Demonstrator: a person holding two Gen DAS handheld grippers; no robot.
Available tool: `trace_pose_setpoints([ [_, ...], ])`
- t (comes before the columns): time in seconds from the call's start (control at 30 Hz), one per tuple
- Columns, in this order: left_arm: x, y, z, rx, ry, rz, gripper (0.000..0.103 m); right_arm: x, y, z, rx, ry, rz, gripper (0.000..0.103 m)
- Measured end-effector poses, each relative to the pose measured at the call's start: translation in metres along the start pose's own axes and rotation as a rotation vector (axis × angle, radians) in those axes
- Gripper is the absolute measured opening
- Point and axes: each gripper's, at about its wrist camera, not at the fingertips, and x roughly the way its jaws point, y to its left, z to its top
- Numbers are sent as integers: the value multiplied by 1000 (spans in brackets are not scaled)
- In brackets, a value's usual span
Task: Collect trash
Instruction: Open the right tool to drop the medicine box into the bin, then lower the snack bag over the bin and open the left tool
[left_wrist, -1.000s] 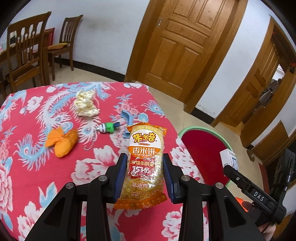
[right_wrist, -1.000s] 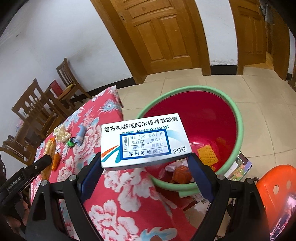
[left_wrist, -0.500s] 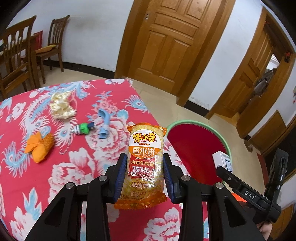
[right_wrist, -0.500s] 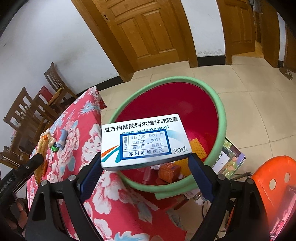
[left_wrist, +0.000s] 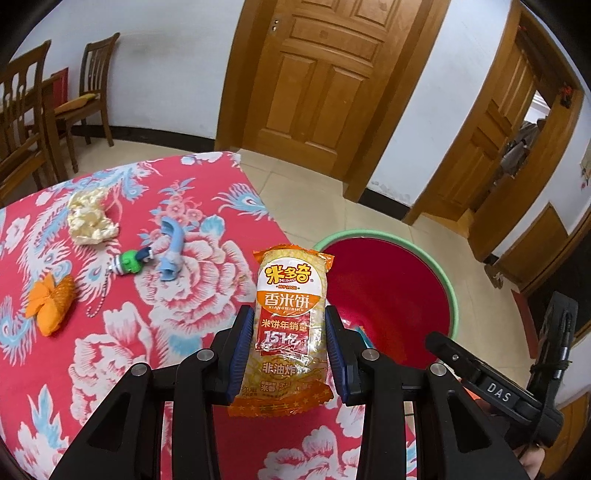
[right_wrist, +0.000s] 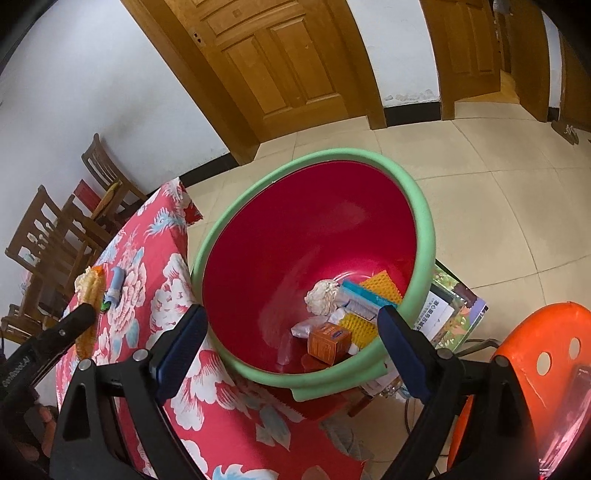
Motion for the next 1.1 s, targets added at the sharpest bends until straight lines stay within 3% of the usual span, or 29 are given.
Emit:
trace_pose_setpoints([
  [0.7, 60, -61, 15, 136, 63, -56, 39, -26, -31, 11, 79, -67, -41, 93],
  [0.77, 64, -66, 16, 148, 72, -56, 41, -28, -34, 12, 84, -71, -44, 93],
  [0.87, 68, -69, 16, 152, 73, -65, 52, -29, -38, 13, 94, -73, -46, 93],
  [1.1, 64, -70, 16, 150, 63, -59, 53, -26, -40, 13, 105, -65, -53, 93],
])
